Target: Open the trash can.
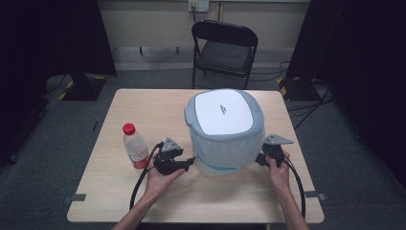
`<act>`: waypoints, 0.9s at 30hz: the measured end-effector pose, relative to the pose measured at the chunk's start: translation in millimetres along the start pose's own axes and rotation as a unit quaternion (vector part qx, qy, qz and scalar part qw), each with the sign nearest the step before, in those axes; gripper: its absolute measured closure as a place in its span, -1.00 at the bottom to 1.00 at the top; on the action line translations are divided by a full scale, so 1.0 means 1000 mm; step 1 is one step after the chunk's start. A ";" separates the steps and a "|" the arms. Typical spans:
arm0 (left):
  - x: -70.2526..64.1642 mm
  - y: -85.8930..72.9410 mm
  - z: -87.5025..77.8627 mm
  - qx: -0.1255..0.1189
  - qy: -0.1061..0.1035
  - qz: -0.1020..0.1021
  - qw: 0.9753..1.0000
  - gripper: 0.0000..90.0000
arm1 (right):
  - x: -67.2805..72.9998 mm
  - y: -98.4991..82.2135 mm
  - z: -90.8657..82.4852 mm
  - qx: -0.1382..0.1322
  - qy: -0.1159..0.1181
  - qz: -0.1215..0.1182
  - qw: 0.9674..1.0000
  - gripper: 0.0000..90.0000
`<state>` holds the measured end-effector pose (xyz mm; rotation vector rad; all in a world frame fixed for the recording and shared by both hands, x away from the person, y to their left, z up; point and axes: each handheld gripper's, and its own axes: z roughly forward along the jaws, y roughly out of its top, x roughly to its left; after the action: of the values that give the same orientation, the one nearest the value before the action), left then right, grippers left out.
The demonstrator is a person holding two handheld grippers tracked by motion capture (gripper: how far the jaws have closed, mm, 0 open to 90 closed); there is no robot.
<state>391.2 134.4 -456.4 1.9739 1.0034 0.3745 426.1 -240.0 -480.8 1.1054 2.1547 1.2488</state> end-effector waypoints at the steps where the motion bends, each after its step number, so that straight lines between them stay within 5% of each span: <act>1: 0.004 0.000 -0.001 -0.002 0.001 -0.005 1.000 -0.01 | 0.005 -0.003 -0.002 0.005 0.023 -0.010 1.000 0.23; 7: 0.010 0.000 0.003 0.004 0.009 -0.017 1.000 0.19 | 0.025 -0.005 -0.016 0.019 0.028 -0.023 0.999 0.33; 14: 0.013 0.001 0.009 -0.004 0.012 -0.025 1.000 0.21 | 0.045 -0.017 -0.035 0.031 0.036 -0.026 0.999 0.22; 15: 0.013 0.000 0.009 -0.005 0.009 -0.025 1.000 0.19 | 0.050 -0.020 -0.039 0.039 0.029 -0.028 0.998 0.02; 18: 0.010 -0.003 0.008 0.000 0.004 -0.023 1.000 0.09 | 0.048 -0.020 -0.042 0.046 0.018 -0.024 0.999 -0.20; 19: 0.009 -0.005 0.007 0.005 0.004 -0.025 1.000 0.04 | 0.042 -0.021 -0.042 0.050 -0.015 -0.029 0.998 -0.24; 27: -0.006 -0.018 -0.004 0.026 -0.027 -0.007 0.999 0.02 | 0.010 -0.019 -0.038 0.028 -0.075 -0.001 0.997 -0.26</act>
<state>376.1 137.7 -467.5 2.0115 1.0002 0.2886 386.1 -257.6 -477.4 1.1809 2.0882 1.0743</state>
